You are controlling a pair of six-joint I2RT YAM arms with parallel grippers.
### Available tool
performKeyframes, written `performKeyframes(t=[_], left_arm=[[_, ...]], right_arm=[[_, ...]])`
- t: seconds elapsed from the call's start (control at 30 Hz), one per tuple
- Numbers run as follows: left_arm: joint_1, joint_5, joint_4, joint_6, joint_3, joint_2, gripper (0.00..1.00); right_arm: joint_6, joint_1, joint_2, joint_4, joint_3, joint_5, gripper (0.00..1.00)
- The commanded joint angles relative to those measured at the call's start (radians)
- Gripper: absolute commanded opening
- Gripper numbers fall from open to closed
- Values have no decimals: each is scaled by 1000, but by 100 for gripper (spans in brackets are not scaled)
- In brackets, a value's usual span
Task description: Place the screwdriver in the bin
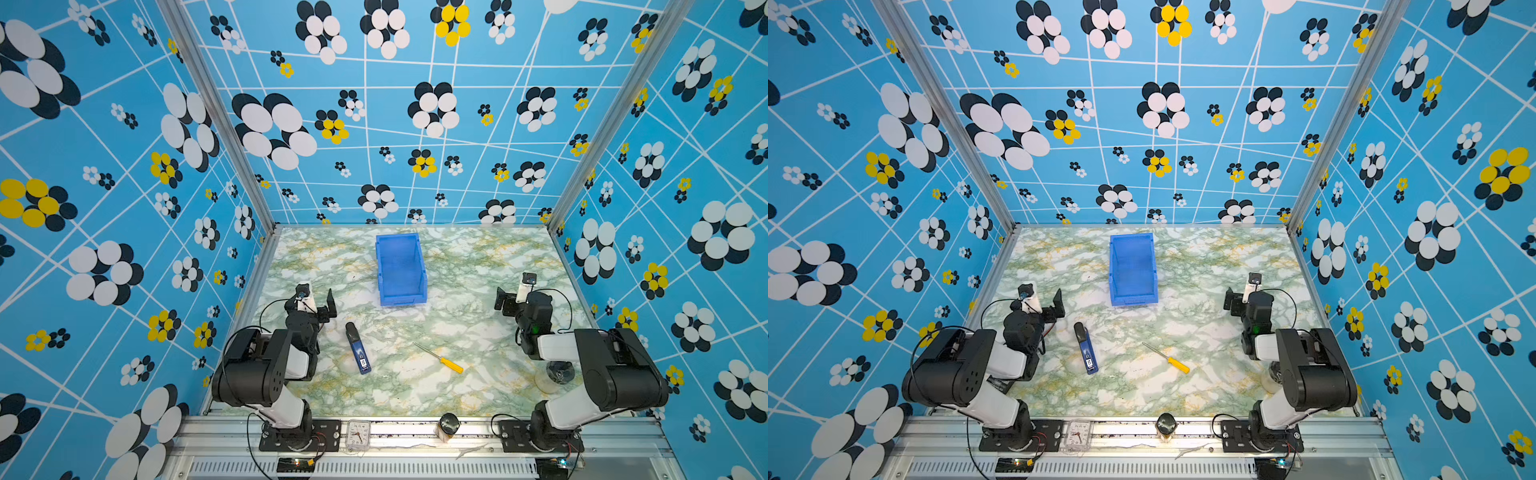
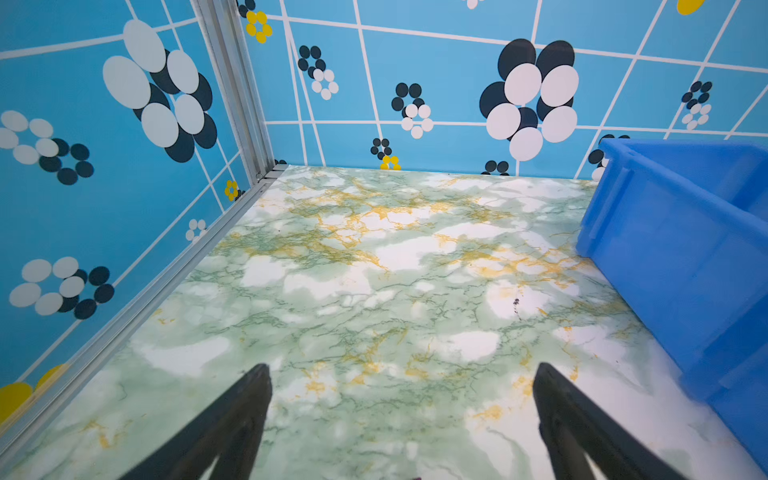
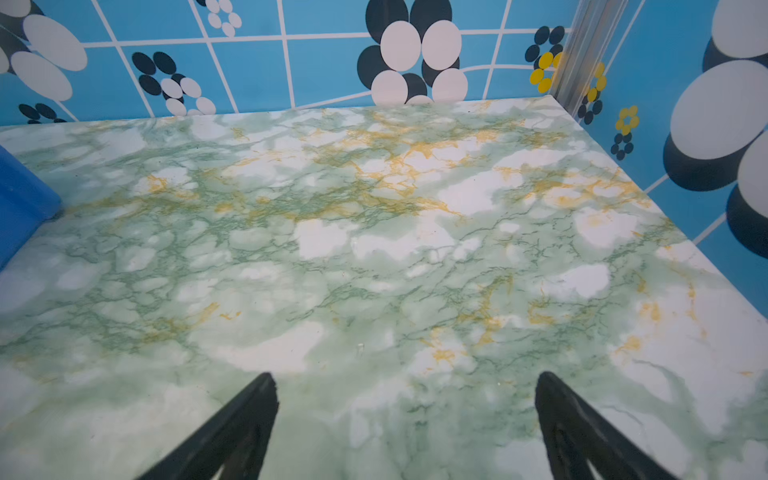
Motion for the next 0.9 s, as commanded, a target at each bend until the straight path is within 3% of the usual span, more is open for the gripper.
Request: performKeyframes(t=[0.0, 0.6, 0.87], left_arm=[[-2, 10, 24, 14, -16, 15, 99], [-2, 12, 27, 15, -16, 16, 99], [-2, 147, 32, 56, -19, 17, 99]], right_arm=[[-8, -5, -15, -17, 20, -5, 99], [-6, -5, -15, -16, 19, -5, 99], [-5, -5, -14, -14, 18, -5, 99]])
